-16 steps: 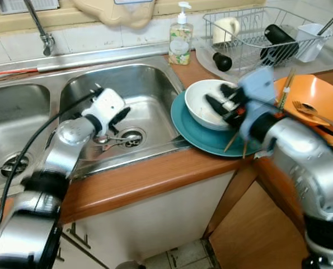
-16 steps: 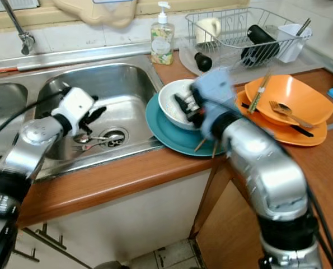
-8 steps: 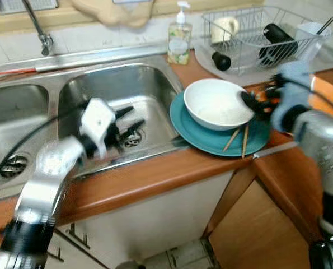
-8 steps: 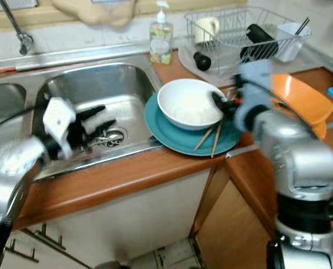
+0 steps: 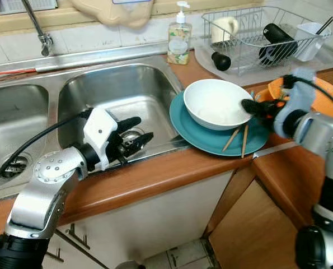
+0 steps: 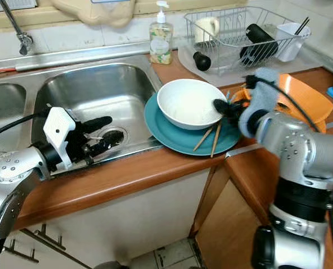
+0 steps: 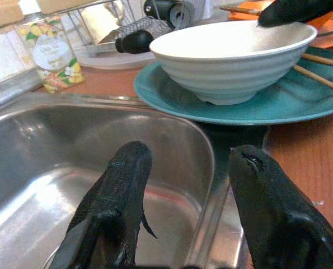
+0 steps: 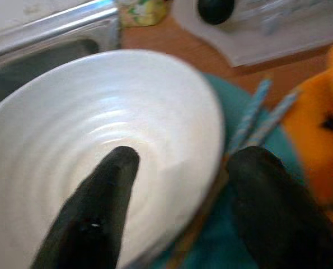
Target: Kitchen organization
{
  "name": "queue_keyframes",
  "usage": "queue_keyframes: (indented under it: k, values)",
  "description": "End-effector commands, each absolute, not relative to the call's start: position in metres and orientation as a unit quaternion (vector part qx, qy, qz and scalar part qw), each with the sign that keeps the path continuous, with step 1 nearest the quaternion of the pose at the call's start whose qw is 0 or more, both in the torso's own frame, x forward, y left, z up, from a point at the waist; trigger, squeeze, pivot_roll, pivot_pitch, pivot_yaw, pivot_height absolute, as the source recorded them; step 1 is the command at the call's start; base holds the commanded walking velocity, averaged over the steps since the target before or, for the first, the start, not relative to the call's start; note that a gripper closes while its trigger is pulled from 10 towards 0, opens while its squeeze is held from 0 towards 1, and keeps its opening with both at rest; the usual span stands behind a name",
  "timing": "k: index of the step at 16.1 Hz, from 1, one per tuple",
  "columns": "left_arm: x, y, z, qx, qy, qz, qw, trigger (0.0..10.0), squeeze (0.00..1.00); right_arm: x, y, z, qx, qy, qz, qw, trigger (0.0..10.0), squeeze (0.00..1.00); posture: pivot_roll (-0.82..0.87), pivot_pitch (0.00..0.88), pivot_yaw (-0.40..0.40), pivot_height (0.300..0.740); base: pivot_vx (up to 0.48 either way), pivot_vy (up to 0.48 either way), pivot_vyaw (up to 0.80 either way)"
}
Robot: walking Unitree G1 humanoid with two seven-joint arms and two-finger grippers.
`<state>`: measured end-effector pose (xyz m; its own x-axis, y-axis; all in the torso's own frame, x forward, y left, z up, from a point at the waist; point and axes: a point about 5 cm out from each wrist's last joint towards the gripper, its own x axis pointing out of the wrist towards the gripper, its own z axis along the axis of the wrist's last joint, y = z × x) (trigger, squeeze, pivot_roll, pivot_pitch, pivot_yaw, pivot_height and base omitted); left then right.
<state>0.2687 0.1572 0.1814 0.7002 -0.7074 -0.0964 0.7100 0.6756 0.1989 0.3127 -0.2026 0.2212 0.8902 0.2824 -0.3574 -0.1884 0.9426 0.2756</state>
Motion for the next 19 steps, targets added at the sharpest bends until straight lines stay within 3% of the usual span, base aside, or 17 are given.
queue_keyframes:
  k: [1, 19]
  values:
    - [0.2663, 0.1565, 0.1839, 0.116, 0.009, -0.396, 0.911, 10.0, 0.0, 0.314, -0.2013, 0.2259, 0.136, 0.202, 0.126, 0.962, 0.0, 0.0, -0.07, 0.0, 0.031, 0.74, 0.0, 0.0, 0.0]
    - [0.273, 0.151, 0.1874, 0.124, 0.01, -0.385, 0.915, 10.0, 0.0, 0.3187, -0.1952, 0.2223, 0.175, 0.215, 0.129, 0.952, 0.0, 0.0, -0.07, 0.0, 0.026, 0.74, 0.0, 0.0, 0.0]
